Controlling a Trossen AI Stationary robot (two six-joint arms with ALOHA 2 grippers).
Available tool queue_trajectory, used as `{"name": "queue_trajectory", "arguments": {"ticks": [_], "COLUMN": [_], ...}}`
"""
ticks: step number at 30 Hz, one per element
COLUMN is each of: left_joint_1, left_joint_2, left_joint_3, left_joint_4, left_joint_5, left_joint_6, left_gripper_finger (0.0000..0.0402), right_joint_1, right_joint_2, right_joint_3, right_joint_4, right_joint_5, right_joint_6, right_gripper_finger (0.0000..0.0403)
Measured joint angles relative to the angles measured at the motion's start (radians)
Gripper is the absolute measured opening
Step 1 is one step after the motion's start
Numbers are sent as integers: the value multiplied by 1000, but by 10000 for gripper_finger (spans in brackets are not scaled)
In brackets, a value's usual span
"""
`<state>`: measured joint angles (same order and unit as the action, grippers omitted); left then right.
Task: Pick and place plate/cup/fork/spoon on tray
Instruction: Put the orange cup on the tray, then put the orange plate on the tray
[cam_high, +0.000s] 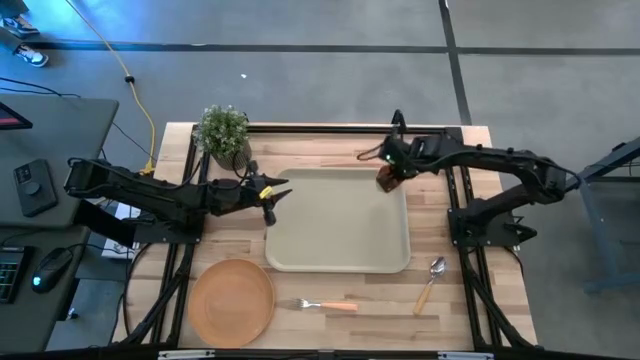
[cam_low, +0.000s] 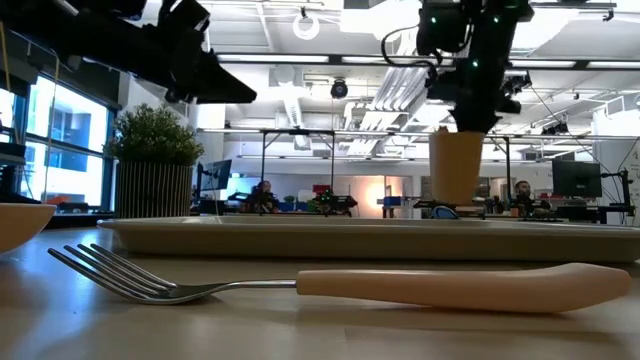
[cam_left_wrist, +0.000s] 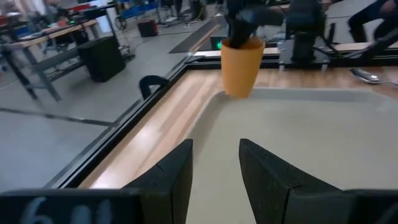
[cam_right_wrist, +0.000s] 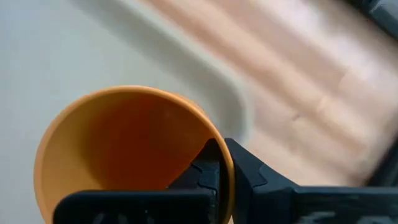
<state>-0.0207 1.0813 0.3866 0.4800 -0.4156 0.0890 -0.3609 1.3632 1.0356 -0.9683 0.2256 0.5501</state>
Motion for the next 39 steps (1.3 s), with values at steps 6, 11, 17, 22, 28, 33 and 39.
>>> {"name": "queue_trajectory", "arguments": {"ticks": [6, 11, 17, 22, 28, 33, 39], "left_joint_1": [3, 3, 3, -20, -126, -264, -302], "left_joint_2": [0, 0, -5, -63, -185, -350, -459], "left_joint_3": [0, 0, 0, 1, 1, 1, 1], "left_joint_4": [5, 30, 59, -4, -93, -180, -636], "left_joint_5": [46, 75, 90, 89, 9, -123, -56], "left_joint_6": [10, 36, 26, 19, -25, -35, -333], "left_gripper_finger": [119, 119, 120, 120, 120, 120, 120], "right_joint_1": [24, 19, 14, 30, 32, 60, 155], "right_joint_2": [2, 2, 2, 0, -1, -2, -9], "right_joint_3": [-121, -131, -131, -131, -81, 86, 226], "right_joint_4": [61, 84, 126, 119, 68, -67, -24], "right_joint_5": [-73, -70, -70, -21, 91, 191, 299], "right_joint_6": [99, 125, 124, 96, 37, -39, -152], "right_gripper_finger": [0, 0, 21, 78, 136, 149, 140]}}
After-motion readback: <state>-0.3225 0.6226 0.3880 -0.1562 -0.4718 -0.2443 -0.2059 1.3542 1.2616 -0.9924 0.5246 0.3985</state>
